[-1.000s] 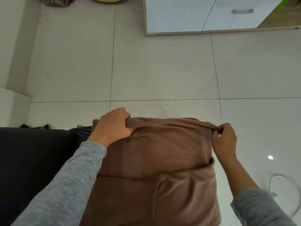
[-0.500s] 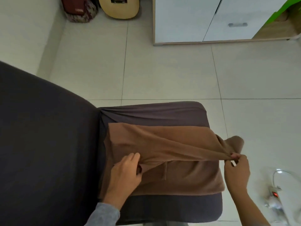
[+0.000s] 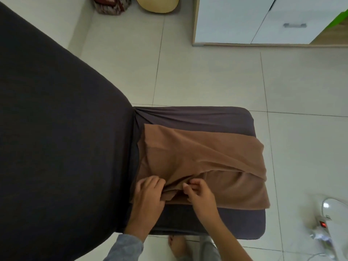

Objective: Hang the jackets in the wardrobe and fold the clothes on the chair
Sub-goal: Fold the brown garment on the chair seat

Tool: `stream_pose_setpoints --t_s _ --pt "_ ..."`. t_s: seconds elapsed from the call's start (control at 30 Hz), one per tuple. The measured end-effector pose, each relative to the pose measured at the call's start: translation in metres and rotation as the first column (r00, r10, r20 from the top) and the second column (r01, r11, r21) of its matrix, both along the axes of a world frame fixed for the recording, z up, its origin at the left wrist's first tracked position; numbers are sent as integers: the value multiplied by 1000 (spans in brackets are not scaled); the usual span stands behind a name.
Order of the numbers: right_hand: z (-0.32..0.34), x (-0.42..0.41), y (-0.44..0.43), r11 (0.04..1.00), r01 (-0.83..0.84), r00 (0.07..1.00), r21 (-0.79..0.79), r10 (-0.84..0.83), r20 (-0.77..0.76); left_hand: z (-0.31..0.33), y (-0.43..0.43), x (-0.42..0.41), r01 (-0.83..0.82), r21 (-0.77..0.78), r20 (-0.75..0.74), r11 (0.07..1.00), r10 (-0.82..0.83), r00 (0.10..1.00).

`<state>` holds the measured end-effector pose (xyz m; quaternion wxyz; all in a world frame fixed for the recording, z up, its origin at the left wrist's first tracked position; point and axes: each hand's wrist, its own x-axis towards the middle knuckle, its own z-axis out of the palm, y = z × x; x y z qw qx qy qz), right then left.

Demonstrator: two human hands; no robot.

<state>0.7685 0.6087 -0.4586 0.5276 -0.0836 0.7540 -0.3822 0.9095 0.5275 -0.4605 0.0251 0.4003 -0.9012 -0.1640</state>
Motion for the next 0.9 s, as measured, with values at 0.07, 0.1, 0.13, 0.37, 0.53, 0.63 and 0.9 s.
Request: stream_pose_setpoints --t_s 0.07,0.1,0.13,0.37,0.53,0.63,0.9 --pt "-1 12 -14 990 135 967 37 -140 214 -4 7 7 24 84 -72 996 -18 997" --pt "0 15 -19 974 218 934 58 -225 276 -1 10 9 42 156 -82 987 -30 996" --pt "0 15 -22 958 278 916 69 -286 283 0 11 10 50 209 -67 977 -37 997" --pt "2 1 -24 890 455 831 28 -436 345 5 6 21 -73 736 -232 673 352 907" --pt "11 -4 -24 828 559 741 -56 -468 482 0 -31 -17 -567 552 -214 611 762 612" --pt "11 -3 -24 800 599 694 -42 -492 525 -4 -69 -44 -628 637 -140 447 868 477" --pt "2 -2 -5 896 441 825 -52 -382 416 -18 -123 -67 -536 783 -141 317 929 343"
